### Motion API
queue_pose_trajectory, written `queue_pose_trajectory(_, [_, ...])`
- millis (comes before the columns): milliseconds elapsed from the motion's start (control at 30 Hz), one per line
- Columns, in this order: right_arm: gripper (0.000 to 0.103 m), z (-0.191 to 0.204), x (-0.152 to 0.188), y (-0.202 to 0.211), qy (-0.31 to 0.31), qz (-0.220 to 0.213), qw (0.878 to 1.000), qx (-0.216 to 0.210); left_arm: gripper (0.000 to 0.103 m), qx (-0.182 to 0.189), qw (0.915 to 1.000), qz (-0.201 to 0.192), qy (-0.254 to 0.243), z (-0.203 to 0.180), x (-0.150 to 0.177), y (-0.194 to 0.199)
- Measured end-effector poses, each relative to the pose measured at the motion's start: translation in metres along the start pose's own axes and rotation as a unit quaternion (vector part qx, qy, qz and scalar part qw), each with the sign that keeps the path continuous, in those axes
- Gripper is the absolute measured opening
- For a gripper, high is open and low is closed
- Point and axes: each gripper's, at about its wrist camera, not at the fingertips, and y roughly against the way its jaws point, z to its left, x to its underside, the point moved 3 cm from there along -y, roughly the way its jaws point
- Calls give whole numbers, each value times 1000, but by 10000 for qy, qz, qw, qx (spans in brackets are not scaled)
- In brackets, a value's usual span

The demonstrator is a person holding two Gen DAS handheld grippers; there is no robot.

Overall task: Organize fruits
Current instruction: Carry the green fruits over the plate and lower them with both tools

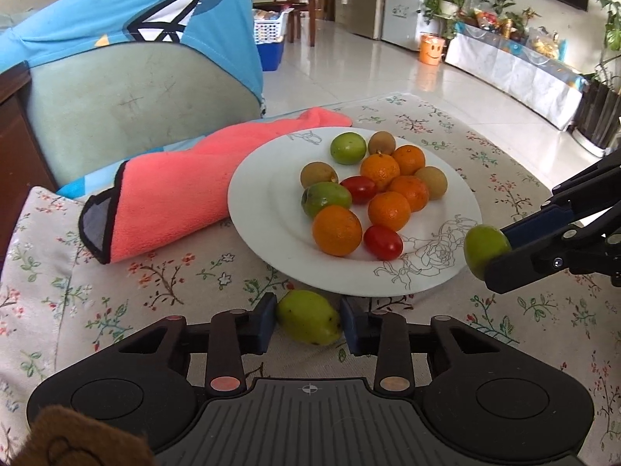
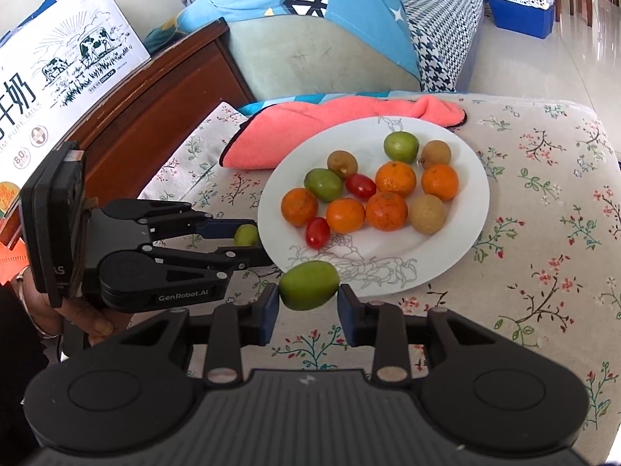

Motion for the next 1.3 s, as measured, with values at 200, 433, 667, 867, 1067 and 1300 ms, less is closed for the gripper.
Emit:
queue_pose_trajectory(200, [33,-5,-2,-3,-254,81,9996,-47,33,-420,9989,-36,180,-11,1,12])
queue_pose_trajectory(433, [33,-7,-8,6,-279,-89,9996,-15,33,-599,9959,-389,553,-31,-9,42])
queue_pose_trajectory(667, [33,-7,-22,25,-301,-391,9988,-72,33,-844,9923,-445,795,-46,-16,58])
queue_pose_trajectory(867, [33,-10,-37,49,-152,-692,9975,-64,33,-1049,9879,-406,1064,-41,-22,61])
queue_pose_trajectory(1067, [33,-28,-40,58,-188,-570,9982,-38,33,-1101,9838,-483,1331,-38,-31,64])
queue_pose_trajectory(1300, [33,-40,-40,47,-609,-471,9970,36,33,-1154,9799,-486,1552,-36,-42,57])
